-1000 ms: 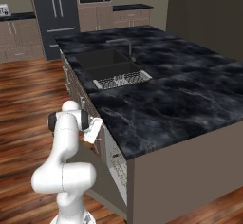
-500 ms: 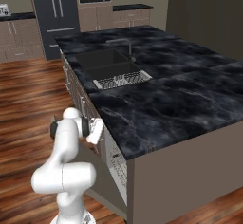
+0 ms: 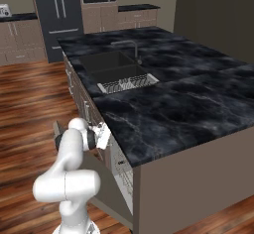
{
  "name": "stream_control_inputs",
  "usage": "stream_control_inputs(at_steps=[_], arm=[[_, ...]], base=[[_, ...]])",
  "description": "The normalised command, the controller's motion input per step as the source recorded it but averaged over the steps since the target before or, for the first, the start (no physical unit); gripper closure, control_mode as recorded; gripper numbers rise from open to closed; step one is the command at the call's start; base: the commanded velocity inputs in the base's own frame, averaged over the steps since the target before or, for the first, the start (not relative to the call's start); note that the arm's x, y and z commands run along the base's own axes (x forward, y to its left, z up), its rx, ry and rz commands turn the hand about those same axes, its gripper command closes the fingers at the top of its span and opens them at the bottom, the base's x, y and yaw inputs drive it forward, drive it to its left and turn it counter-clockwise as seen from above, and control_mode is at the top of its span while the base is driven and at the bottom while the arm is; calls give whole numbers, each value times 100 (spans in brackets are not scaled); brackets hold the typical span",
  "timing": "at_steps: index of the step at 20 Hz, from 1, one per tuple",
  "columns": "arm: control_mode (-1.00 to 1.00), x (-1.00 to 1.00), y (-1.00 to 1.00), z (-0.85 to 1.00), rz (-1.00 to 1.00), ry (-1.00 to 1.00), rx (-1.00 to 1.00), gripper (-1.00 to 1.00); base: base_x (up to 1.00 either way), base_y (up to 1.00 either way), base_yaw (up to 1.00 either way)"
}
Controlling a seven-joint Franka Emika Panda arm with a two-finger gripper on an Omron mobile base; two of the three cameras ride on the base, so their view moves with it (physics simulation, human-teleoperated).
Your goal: Open the dishwasher door and pull out the top rack.
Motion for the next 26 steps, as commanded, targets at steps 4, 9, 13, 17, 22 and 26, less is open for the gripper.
stream_control_inputs(at_steps=[4, 9, 13, 17, 22, 26], arm=[[-100, 16, -15, -21, 0, 0, -2, -100], [-100, 8, -11, -22, 0, 0, -2, -100], [-100, 1, -8, -22, 0, 0, -1, -100], [-100, -21, 0, -5, 1, -1, 0, -100], [-100, -9, -3, 0, 2, -7, 0, -100], [-100, 0, -11, 0, 1, -6, -3, -100]], base=[[0, 0, 0], [0, 0, 0], [0, 0, 0], [0, 0, 0], [0, 0, 0], [0, 0, 0]])
